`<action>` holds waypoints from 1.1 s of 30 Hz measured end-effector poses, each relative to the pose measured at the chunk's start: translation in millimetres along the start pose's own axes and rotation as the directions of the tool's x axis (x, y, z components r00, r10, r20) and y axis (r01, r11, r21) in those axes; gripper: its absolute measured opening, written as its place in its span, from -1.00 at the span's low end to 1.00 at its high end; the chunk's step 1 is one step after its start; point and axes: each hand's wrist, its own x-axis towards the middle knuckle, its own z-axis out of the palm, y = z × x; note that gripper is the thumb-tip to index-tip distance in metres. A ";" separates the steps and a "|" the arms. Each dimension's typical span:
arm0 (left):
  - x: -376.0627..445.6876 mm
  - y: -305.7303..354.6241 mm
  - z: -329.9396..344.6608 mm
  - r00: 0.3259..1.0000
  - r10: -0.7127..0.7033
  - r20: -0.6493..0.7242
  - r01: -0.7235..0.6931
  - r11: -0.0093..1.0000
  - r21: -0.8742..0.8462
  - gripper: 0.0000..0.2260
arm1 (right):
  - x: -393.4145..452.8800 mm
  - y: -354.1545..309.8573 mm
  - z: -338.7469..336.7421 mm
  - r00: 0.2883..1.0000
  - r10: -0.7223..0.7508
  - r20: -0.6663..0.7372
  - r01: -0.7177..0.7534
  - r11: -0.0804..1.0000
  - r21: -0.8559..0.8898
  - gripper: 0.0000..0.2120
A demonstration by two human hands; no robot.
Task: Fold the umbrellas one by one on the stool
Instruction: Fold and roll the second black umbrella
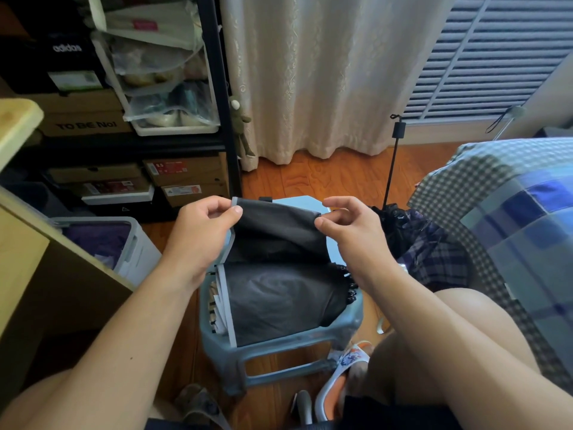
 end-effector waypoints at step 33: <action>1.9 2.0 -0.5 0.998 0.038 0.059 -0.030 0.992 -0.124 -0.92 | 13.3 3.7 -5.7 0.977 0.080 0.200 -0.065 0.995 -0.081 -0.80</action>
